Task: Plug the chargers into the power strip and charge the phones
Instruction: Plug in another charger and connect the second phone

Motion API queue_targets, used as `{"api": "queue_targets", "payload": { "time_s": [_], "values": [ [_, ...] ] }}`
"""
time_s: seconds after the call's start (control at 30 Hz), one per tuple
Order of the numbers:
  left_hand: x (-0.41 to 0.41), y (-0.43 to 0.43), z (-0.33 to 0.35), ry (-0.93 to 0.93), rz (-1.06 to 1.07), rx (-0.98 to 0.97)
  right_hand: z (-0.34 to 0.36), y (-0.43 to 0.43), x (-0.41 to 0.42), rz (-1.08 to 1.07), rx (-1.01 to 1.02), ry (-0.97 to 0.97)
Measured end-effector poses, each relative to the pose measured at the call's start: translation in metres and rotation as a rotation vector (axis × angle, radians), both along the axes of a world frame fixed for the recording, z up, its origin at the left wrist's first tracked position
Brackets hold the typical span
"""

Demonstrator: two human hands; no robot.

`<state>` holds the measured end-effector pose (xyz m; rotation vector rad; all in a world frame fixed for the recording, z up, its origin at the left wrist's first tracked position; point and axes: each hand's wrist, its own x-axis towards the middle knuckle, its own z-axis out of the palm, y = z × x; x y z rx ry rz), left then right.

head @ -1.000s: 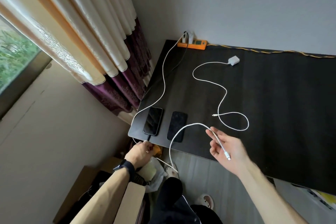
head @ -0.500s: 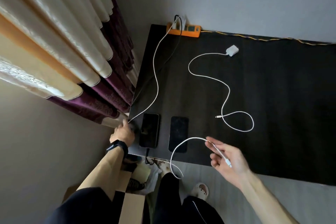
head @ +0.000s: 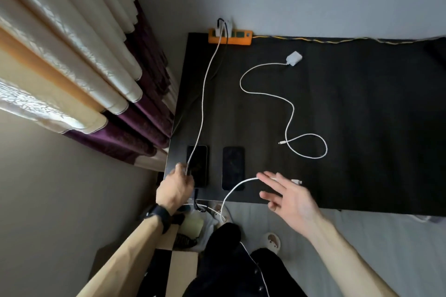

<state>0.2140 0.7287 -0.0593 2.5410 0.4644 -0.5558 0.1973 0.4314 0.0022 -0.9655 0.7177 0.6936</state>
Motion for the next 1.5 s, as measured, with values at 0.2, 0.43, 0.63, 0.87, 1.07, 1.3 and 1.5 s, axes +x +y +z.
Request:
{"api": "queue_targets", "payload": {
  "time_s": [0.2, 0.43, 0.63, 0.87, 1.07, 1.3, 1.5],
  "values": [
    [0.006, -0.067, -0.016, 0.035, -0.043, 0.04, -0.004, -0.011, -0.032, 0.157, -0.501, -0.191],
    [0.028, -0.128, -0.039, 0.075, -0.227, 0.301, -0.017, -0.034, -0.061, 0.29, -0.834, -0.274],
    [0.035, -0.144, -0.055, 0.228, -0.081, 0.412, -0.011, -0.052, -0.07, 0.077, -0.557, -0.167],
    [0.041, -0.15, -0.033, 0.319, -0.071, 0.46, -0.004, -0.074, -0.084, 0.11, -0.647, -0.336],
    [0.048, -0.131, 0.004, 0.342, 0.171, 0.165, 0.002, -0.077, -0.087, 0.091, -0.701, -0.473],
    [0.01, -0.116, 0.063, 0.109, 0.585, -1.057, 0.02, -0.077, -0.088, -0.053, -0.347, -0.361],
    [-0.026, -0.152, 0.103, 0.164, 0.708, -1.532, 0.027, -0.083, -0.085, -0.09, -0.089, -0.243]
  ]
}}
